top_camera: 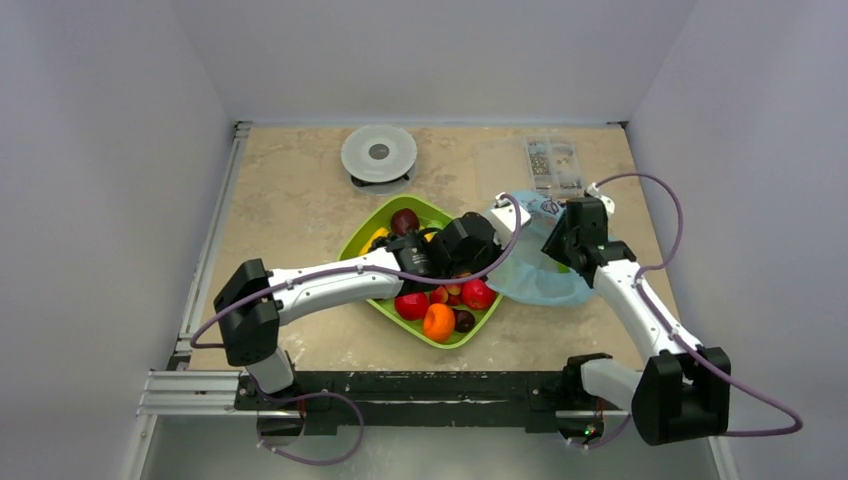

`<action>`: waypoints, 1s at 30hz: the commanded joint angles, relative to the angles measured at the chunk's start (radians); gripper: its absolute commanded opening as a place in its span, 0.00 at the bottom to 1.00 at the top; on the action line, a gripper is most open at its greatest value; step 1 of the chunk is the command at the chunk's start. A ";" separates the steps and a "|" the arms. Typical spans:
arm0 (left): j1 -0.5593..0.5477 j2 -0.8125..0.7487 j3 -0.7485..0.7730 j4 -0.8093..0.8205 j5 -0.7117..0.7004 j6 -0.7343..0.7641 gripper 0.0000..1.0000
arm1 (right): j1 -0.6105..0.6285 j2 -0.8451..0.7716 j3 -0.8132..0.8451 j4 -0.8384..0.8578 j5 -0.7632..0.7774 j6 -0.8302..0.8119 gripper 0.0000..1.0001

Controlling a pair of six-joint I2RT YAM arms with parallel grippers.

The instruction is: Take the fake fruits out of the plastic bag

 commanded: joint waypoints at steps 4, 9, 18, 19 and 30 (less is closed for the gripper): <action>-0.013 0.006 -0.002 0.061 -0.017 0.008 0.00 | 0.151 0.168 0.115 -0.011 0.112 -0.006 0.31; -0.013 0.005 -0.004 0.065 -0.020 0.006 0.00 | 0.156 0.344 0.191 -0.029 0.312 0.009 0.32; -0.017 0.002 -0.002 0.065 -0.036 0.021 0.00 | 0.161 0.387 0.267 -0.203 0.586 0.063 0.48; -0.017 0.003 -0.002 0.065 -0.036 0.021 0.00 | 0.161 0.384 0.266 -0.208 0.591 0.066 0.52; -0.018 -0.003 -0.004 0.061 -0.038 0.015 0.00 | 0.135 0.454 0.264 -0.187 0.617 0.068 0.83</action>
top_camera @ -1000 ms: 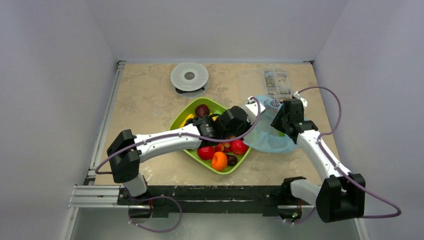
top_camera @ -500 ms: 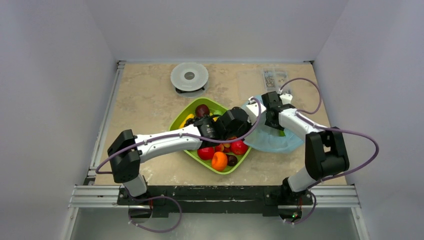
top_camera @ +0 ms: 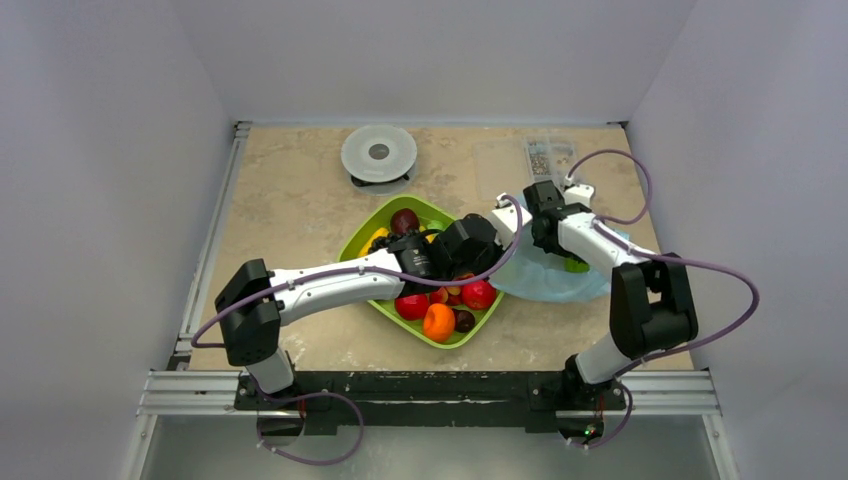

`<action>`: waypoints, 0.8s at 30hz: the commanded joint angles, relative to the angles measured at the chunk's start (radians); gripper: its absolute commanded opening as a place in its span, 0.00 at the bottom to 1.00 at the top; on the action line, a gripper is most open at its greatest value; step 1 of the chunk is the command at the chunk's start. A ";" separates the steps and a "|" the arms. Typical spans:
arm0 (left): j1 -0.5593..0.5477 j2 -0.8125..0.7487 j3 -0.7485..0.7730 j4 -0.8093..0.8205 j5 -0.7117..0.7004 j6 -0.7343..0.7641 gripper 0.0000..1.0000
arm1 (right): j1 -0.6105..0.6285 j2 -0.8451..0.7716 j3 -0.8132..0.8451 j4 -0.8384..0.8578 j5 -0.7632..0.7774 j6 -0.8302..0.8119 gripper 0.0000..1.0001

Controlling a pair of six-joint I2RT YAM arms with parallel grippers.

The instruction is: Take the fake fruits out of the plastic bag

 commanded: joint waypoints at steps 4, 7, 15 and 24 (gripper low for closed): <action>-0.006 -0.010 -0.005 0.044 -0.012 0.010 0.00 | -0.061 0.060 0.013 0.058 -0.002 -0.002 0.92; -0.006 -0.009 -0.003 0.044 -0.005 0.009 0.00 | -0.098 0.090 0.001 0.093 -0.060 -0.021 0.94; -0.007 -0.009 -0.001 0.040 -0.002 0.012 0.00 | -0.128 0.148 -0.003 0.176 -0.208 -0.083 0.79; -0.007 -0.012 -0.003 0.038 -0.011 0.028 0.00 | -0.142 0.030 -0.067 0.254 -0.481 -0.111 0.35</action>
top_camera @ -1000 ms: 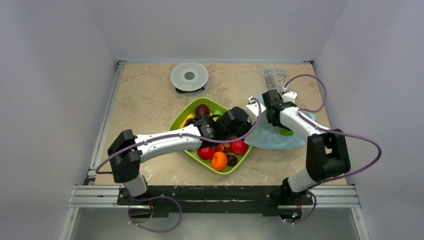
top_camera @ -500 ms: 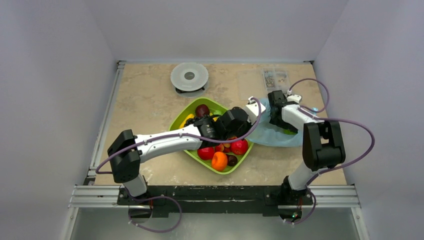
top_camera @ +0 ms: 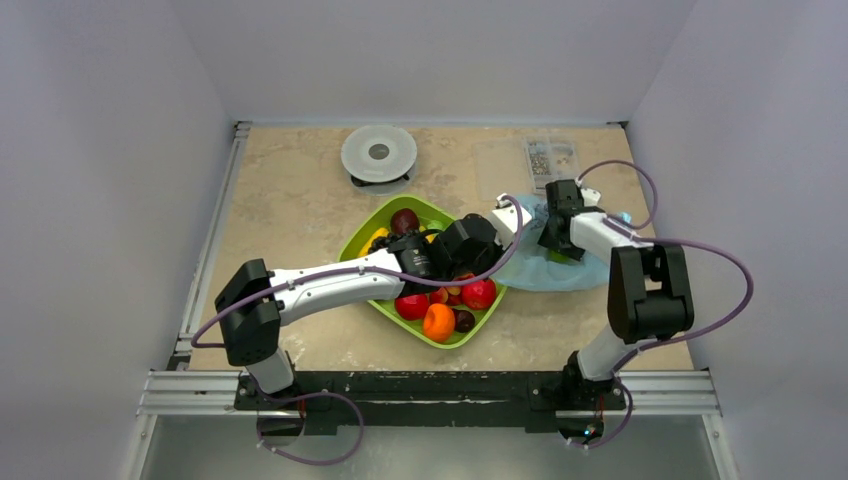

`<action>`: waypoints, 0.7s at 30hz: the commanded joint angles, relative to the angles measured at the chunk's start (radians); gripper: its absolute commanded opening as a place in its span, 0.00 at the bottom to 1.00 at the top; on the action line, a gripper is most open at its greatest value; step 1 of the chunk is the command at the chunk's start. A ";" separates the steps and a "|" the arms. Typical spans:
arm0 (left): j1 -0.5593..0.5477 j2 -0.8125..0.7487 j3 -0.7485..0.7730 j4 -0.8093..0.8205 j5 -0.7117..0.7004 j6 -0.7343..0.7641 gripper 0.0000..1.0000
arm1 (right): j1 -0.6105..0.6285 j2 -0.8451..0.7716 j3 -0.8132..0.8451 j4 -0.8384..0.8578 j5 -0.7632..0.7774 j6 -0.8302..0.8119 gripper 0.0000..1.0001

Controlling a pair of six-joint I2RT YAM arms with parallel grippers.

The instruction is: Take the fake fruits out of the plastic bag

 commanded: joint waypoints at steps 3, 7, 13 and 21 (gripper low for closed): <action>-0.007 -0.010 -0.003 0.042 -0.015 0.024 0.00 | 0.003 -0.203 -0.099 0.075 -0.277 -0.034 0.24; -0.007 -0.005 -0.003 0.049 -0.022 0.027 0.00 | 0.003 -0.332 -0.153 0.092 -0.319 -0.020 0.11; -0.007 0.007 -0.008 0.053 -0.041 0.040 0.00 | 0.002 -0.455 -0.221 0.138 -0.348 0.032 0.02; -0.005 0.009 0.026 0.025 -0.054 0.058 0.00 | 0.003 -0.563 -0.167 0.069 -0.405 0.064 0.00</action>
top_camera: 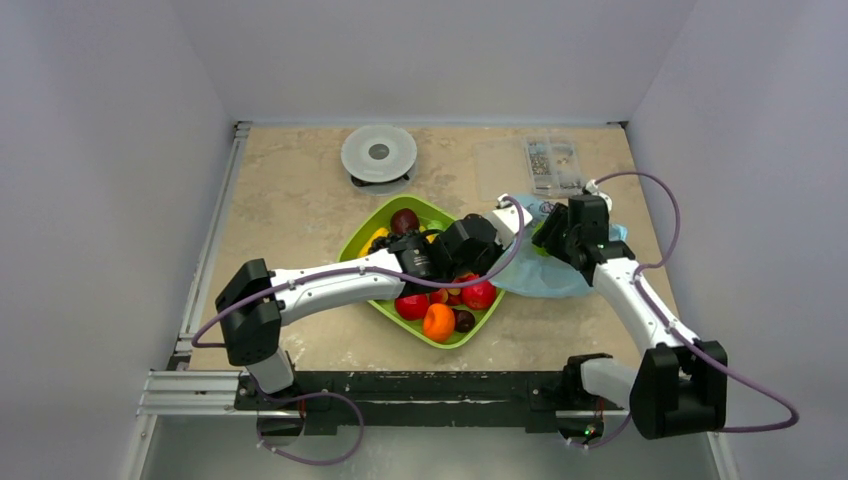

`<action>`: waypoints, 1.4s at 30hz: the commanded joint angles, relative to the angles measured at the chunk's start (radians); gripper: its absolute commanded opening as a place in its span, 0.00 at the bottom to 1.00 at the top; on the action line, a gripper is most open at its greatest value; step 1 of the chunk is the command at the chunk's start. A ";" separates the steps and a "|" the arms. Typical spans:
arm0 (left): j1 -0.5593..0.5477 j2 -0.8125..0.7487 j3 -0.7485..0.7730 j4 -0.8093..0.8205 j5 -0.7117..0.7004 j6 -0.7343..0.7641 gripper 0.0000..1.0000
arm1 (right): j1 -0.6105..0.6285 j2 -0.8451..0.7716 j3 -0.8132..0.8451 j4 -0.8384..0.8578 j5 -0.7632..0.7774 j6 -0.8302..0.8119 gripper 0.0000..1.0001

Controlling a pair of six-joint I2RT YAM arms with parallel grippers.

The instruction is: Take the fake fruits out of the plastic bag

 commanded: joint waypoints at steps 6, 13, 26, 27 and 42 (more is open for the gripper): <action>0.008 0.025 0.161 -0.180 -0.036 -0.070 0.38 | 0.001 -0.139 0.229 -0.229 0.050 -0.031 0.00; 0.033 -0.140 0.102 -0.265 0.062 -0.209 0.93 | 0.008 -0.199 0.397 -0.381 -0.017 -0.076 0.00; 0.048 -0.801 -0.116 -0.577 -0.200 -0.181 0.95 | 0.554 0.091 0.883 -0.428 0.020 -0.059 0.00; 0.049 -0.851 -0.116 -0.615 -0.237 -0.184 0.95 | 0.599 0.122 0.886 -0.414 0.028 -0.050 0.00; 0.048 -1.227 -0.115 -0.937 -0.435 -0.353 0.99 | 0.840 0.508 0.742 -0.549 0.276 0.102 0.04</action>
